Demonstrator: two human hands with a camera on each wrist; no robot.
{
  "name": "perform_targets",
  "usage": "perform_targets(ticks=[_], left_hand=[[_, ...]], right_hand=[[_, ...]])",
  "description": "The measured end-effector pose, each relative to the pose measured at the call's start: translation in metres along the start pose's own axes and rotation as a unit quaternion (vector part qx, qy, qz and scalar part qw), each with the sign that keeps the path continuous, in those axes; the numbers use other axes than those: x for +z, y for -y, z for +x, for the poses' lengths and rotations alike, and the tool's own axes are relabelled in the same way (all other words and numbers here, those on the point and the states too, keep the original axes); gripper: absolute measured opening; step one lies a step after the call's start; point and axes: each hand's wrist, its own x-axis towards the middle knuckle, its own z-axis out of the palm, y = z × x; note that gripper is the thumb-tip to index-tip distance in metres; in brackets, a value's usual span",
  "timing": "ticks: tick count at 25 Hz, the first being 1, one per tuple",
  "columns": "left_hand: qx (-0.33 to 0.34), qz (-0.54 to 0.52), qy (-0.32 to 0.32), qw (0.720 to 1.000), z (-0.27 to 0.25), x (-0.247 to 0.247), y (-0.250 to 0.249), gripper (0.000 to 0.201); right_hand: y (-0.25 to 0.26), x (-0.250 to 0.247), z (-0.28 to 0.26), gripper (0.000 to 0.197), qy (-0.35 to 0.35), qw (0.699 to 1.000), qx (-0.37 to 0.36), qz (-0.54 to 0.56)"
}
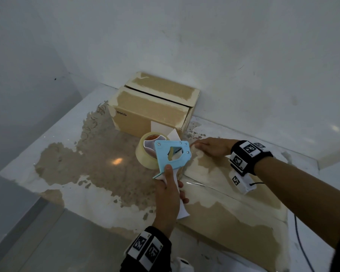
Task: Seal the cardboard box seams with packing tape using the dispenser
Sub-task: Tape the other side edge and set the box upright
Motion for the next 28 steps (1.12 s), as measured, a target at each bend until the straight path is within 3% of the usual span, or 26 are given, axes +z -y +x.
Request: perform_targets(ticks=[3, 5, 7, 10, 19, 28], left_hand=[[-0.011, -0.003, -0.002, 1.000, 0.001, 0.000, -0.001, 0.041], [-0.012, -0.002, -0.003, 1.000, 0.002, 0.000, 0.000, 0.039], [-0.011, -0.005, -0.002, 1.000, 0.003, 0.000, 0.001, 0.041], [-0.008, 0.005, -0.004, 1.000, 0.005, 0.000, 0.002, 0.045], [-0.025, 0.031, -0.009, 0.999, 0.000, -0.008, -0.008, 0.050], [-0.095, 0.011, -0.051, 0.994, -0.060, -0.080, 0.015, 0.052]], right_hand=[[-0.003, -0.002, -0.002, 0.055, 0.042, 0.995, 0.075, 0.053], [-0.003, -0.008, -0.002, 0.049, 0.022, 0.994, 0.051, 0.093], [-0.003, -0.011, -0.002, 0.039, -0.045, 0.993, -0.006, 0.106], [-0.009, -0.003, 0.004, 0.027, -0.087, 0.993, -0.044, 0.067], [-0.008, 0.019, 0.008, 0.029, -0.168, 0.984, -0.020, 0.062], [0.000, 0.016, 0.004, 0.032, -0.180, 0.982, -0.018, 0.060]])
